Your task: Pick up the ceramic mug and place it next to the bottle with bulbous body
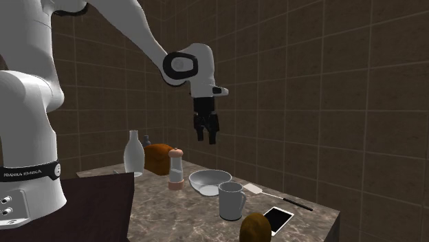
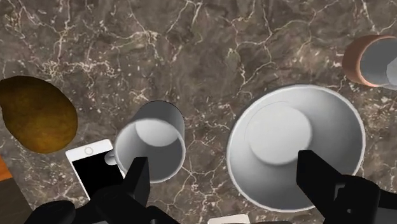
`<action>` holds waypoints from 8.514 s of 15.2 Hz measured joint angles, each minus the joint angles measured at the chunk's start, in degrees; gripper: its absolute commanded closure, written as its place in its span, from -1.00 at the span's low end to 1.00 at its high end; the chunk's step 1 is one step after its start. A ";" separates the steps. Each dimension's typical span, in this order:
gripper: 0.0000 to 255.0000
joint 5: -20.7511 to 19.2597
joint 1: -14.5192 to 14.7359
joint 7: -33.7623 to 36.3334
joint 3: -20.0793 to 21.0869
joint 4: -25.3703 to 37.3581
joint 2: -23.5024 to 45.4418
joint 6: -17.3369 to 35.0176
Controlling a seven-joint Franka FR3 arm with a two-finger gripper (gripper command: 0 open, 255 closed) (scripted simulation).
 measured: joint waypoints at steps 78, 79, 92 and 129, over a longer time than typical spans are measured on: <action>1.00 -3.47 0.26 -1.50 -1.07 18.25 8.89 -11.70; 1.00 -3.50 0.25 -1.56 -1.09 18.25 8.27 -12.32; 1.00 -3.44 0.36 -2.02 -1.05 23.70 4.46 -21.57; 1.00 3.07 18.36 35.29 22.12 3.81 -19.52 -27.44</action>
